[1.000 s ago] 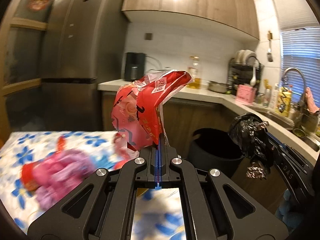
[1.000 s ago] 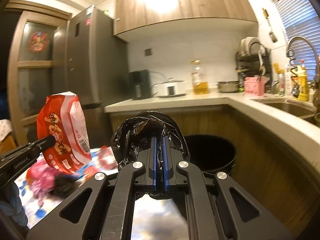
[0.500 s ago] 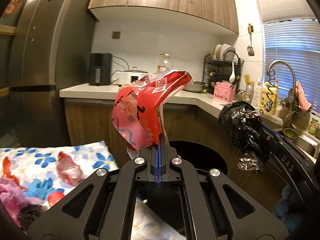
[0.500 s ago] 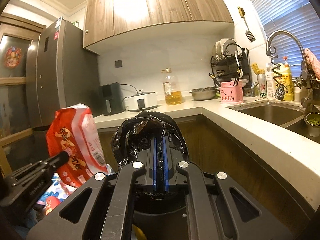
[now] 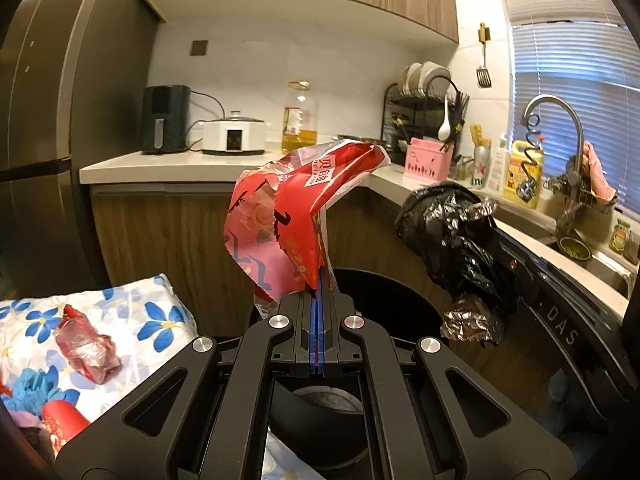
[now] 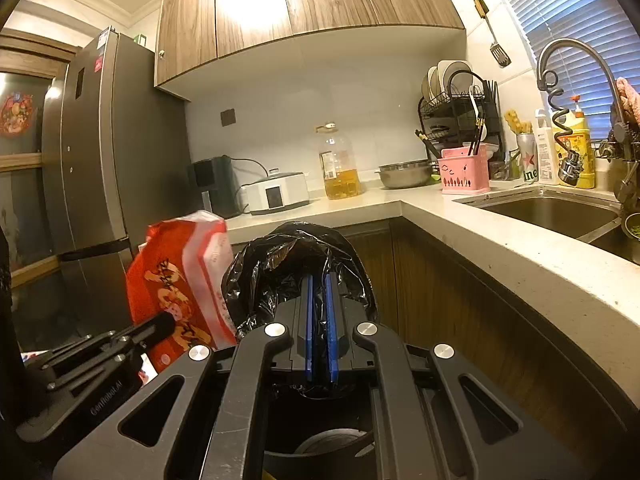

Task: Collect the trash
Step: 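Carry both bags over the black bin and open both tools to drop them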

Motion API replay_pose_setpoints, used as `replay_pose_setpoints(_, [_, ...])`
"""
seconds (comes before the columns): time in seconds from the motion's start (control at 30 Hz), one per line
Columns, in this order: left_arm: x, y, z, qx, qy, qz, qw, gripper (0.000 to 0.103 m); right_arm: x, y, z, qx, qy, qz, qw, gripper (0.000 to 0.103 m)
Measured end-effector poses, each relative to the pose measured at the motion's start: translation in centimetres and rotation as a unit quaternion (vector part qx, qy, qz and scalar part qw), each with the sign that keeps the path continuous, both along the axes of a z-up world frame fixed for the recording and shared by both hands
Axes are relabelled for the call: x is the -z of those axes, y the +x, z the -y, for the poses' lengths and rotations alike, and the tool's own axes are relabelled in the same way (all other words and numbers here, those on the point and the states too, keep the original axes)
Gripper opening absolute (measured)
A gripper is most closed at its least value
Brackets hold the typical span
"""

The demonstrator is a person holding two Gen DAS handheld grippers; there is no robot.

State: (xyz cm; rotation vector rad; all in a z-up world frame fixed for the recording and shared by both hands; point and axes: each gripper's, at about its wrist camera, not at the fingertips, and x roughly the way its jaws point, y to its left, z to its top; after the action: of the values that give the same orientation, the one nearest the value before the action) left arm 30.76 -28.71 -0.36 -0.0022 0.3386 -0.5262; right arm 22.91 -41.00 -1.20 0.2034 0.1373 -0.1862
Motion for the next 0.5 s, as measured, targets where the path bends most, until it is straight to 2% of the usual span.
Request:
replay_pose_setpoints(0.3, [1.3,1.1,1.4,0.018,0.016,-0.004,0.9997,0.001,0.8,1.6,0.6,-0.003,0.004,-0.002,1.000,0.007])
replay_pose_setpoints(0.37, [1.8,1.6,1.4,0.022,0.017,-0.012,0.9995,0.006,1.0,1.8,0.7,-0.003,0.005,-0.004,1.000,0.007])
replay_pose_setpoints(0.43, [2.2,1.9,1.2,0.024,0.013,-0.020,0.9994,0.025,1.2,2.1,0.9,-0.004,0.008,-0.007,1.000,0.007])
replay_pose_setpoints(0.47, [2.4,2.0,1.1,0.024,0.010,-0.020,0.9995,0.029,1.4,2.2,1.0,-0.005,0.009,-0.008,1.000,0.008])
replay_pose_setpoints(0.5, [2.5,2.0,1.0,0.025,0.008,-0.021,0.9995,0.040,1.5,2.4,1.0,-0.006,0.009,-0.011,1.000,0.008])
